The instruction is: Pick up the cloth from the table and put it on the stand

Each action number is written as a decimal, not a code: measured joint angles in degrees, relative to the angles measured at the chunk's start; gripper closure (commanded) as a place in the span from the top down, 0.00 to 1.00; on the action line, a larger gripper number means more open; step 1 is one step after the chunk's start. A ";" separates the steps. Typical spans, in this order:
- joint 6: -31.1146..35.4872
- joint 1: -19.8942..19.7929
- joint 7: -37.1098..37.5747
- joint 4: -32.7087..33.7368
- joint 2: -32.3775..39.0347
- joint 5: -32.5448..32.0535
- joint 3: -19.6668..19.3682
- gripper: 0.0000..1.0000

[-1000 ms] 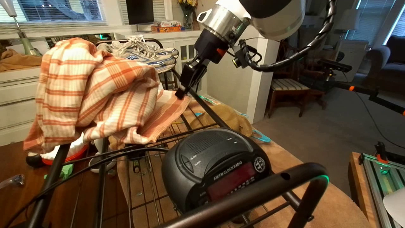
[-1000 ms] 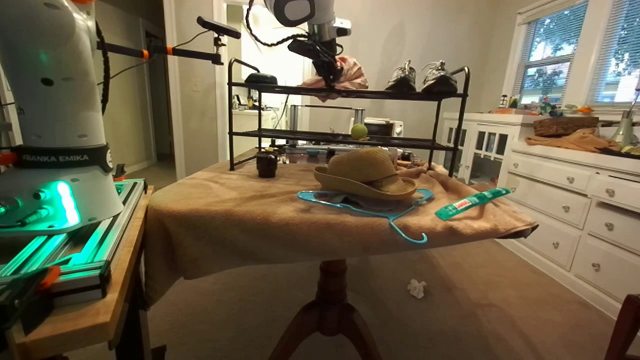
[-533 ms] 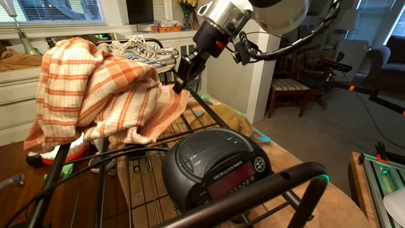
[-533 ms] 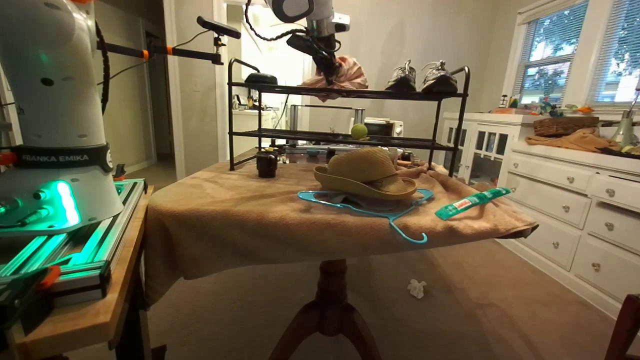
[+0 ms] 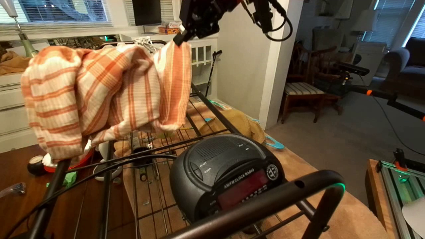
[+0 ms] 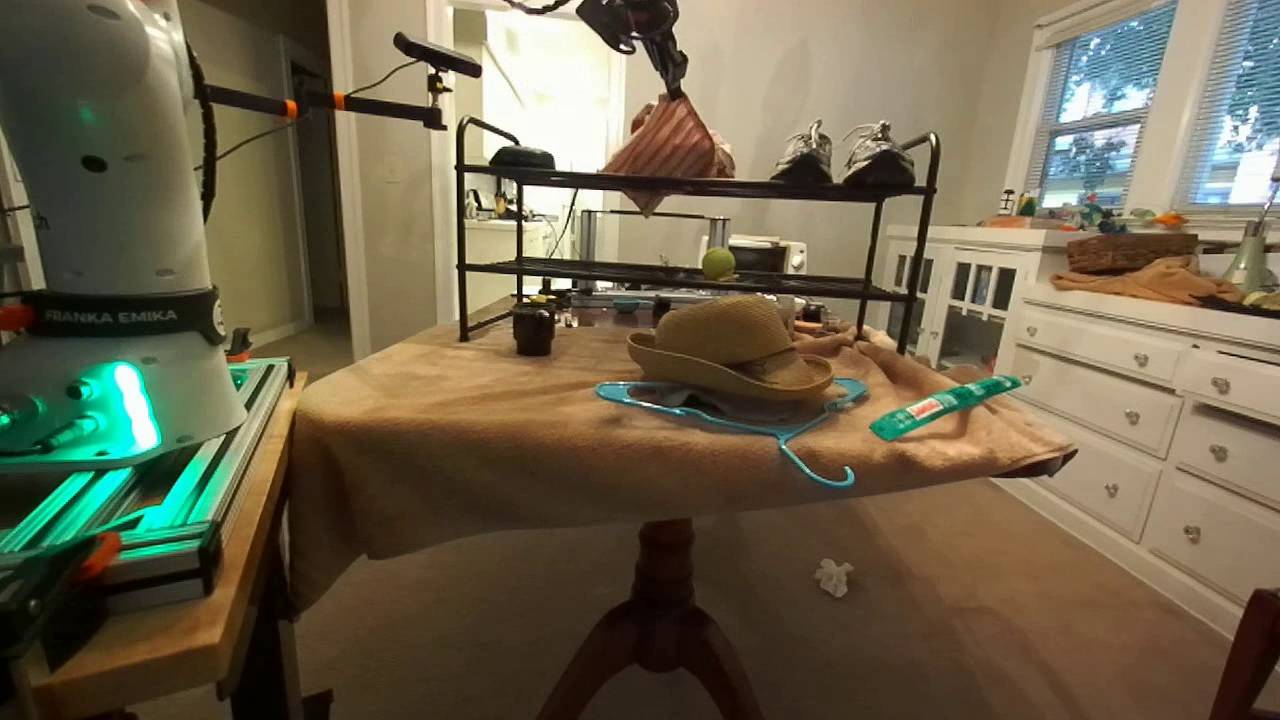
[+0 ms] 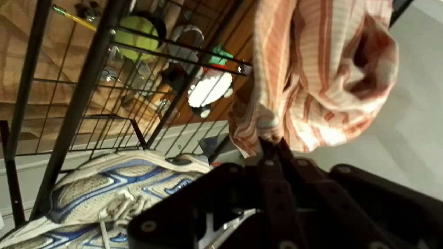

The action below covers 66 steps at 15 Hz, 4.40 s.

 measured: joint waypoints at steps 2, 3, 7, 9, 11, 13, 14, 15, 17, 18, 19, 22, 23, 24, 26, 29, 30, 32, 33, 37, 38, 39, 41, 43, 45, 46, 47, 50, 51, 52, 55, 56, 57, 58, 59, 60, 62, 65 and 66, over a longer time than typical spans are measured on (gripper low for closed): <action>2.07 0.28 1.99 1.62 -1.09 1.41 0.01 0.01; 3.30 0.52 2.75 2.49 -1.37 1.85 0.03 0.01; 9.39 1.05 3.75 5.31 -1.48 3.80 0.64 0.01; 11.45 0.98 3.91 5.81 -1.52 3.91 0.57 0.01; 13.29 0.63 4.20 5.76 -1.52 3.98 0.20 0.01; 14.54 0.14 4.36 5.59 -1.52 4.22 -0.50 0.01; 14.89 -0.11 4.37 5.47 -1.53 4.31 -0.89 0.01; 15.05 -0.38 4.39 5.37 -1.53 4.60 -1.25 0.01; 15.06 -0.87 4.39 5.00 -1.63 5.01 -1.93 0.01; 15.06 -1.06 4.39 4.64 -1.79 5.03 -2.23 0.01; 15.06 -1.21 4.39 3.99 -2.13 5.03 -2.48 0.01; 14.98 -1.54 4.39 0.21 -4.44 5.03 -3.05 0.01; 14.98 -1.81 4.44 -1.46 -5.51 4.97 -3.21 0.01; 14.98 -2.27 4.61 -3.23 -6.64 4.91 -3.34 0.01; 14.98 -3.70 5.48 -6.90 -8.84 4.57 -3.62 0.01; 15.00 -5.93 9.97 -11.84 -11.78 1.40 -4.97 0.01; 15.00 -6.85 11.80 -13.27 -12.68 0.04 -5.41 0.01; 15.00 -8.82 15.58 -15.79 -14.31 -2.92 -5.91 0.01; 15.00 -9.76 17.42 -16.91 -15.05 -4.33 -6.05 0.01; 14.20 -14.98 22.88 -20.51 -17.29 -7.58 -4.60 0.01; 13.36 -16.47 24.30 -21.29 -17.62 -8.59 -4.12 0.01; 12.32 -17.75 25.32 -22.06 -17.84 -9.18 -3.73 0.01; 10.99 -17.87 26.16 -23.59 -17.70 -9.54 -4.38 0.01; 9.49 -17.52 26.90 -25.23 -16.94 -9.69 -4.89 0.01; 8.03 -17.05 27.33 -26.72 -15.58 -9.73 -5.19 0.01; 7.40 -17.00 27.66 -27.36 -14.69 -10.01 -5.21 0.01; 6.85 -17.01 28.32 -27.99 -13.67 -10.78 -5.23 0.01; 5.37 -17.37 31.48 -29.28 -10.28 -14.30 -5.25 0.01; 4.98 -17.54 32.67 -29.45 -9.13 -15.71 -5.26 0.01; 4.76 -17.70 33.92 -29.54 -8.03 -17.17 -5.28 0.01; 4.51 -17.86 37.29 -29.58 -5.07 -21.05 -5.51 0.01; 4.43 -17.86 38.20 -29.58 -4.32 -22.03 -5.59 0.01; 4.27 -17.78 38.69 -29.57 -3.63 -22.47 -5.71 0.01; 4.15 -17.72 39.06 -29.55 -3.03 -22.96 -5.86 0.01; 3.99 -17.64 39.40 -29.52 -2.50 -23.34 -6.00 0.01; 3.89 -17.52 39.58 -29.46 -2.03 -23.63 -6.13 0.01; 3.82 -17.27 40.37 -29.26 -1.19 -24.62 -6.35 0.01; 3.79 -16.83 41.06 -29.01 -0.12 -25.91 -6.62 0.01; 3.79 -16.65 41.20 -28.91 0.20 -26.26 -6.71 0.28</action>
